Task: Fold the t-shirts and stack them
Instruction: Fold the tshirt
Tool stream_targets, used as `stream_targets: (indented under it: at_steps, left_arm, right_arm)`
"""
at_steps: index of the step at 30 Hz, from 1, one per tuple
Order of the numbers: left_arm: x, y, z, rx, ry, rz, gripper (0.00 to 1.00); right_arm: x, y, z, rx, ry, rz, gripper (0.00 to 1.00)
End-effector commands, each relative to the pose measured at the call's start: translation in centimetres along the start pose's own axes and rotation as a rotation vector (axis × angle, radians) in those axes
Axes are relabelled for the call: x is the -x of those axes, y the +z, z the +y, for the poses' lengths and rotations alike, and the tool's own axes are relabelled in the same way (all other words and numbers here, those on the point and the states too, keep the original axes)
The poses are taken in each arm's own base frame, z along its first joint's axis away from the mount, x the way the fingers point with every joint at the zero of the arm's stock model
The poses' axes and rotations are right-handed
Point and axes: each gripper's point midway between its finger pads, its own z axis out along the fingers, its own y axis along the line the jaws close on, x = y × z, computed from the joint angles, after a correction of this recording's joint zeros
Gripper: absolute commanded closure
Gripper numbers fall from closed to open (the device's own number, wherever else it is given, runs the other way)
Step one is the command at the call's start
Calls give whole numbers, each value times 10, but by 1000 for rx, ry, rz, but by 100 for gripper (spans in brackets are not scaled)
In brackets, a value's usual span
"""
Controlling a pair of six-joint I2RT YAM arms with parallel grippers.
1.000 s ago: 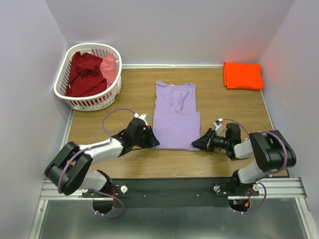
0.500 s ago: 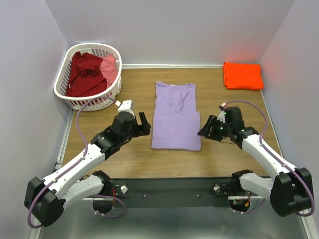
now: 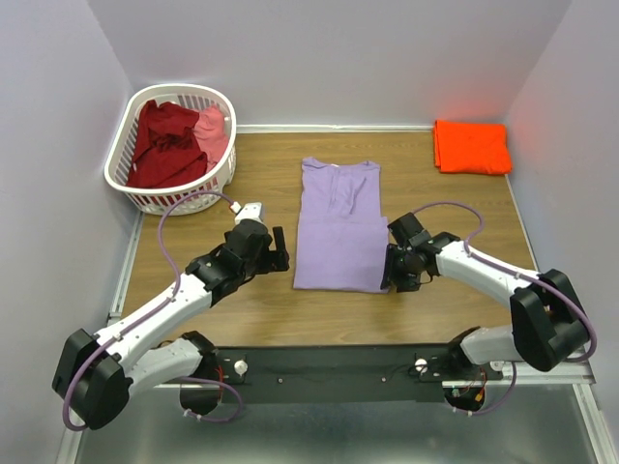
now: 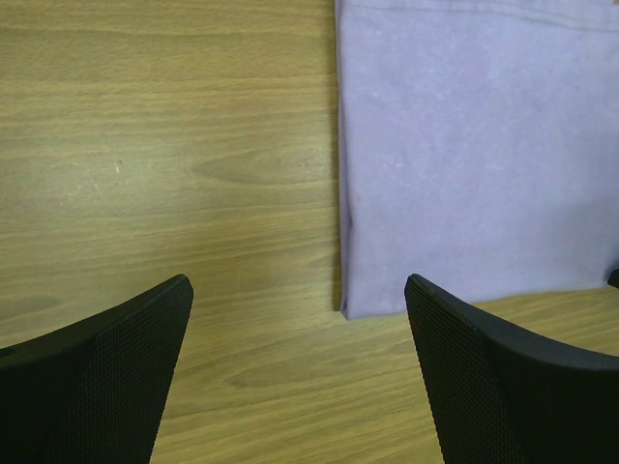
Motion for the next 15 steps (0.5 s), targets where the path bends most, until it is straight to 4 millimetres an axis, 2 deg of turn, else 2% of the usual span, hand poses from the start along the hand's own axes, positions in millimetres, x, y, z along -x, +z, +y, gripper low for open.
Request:
stream_targets:
  at_steps: [1, 3, 7, 11, 15]
  left_arm:
    - [-6, 6, 3, 17, 27, 23, 2]
    - [-13, 9, 3, 13, 33, 43, 3]
    - [-22, 15, -2, -7, 42, 74, 4]
    - [-33, 19, -6, -23, 57, 111, 4]
    - [-42, 18, -10, -26, 62, 138, 4]
  right_arm:
    - [11, 4, 7, -9, 29, -37, 47]
    - [12, 6, 13, 10, 36, -37, 48]
    - [11, 14, 10, -23, 29, -26, 48]
    - [-4, 27, -5, -95, 22, 14, 49]
    - [-30, 34, -23, -170, 8, 74, 53]
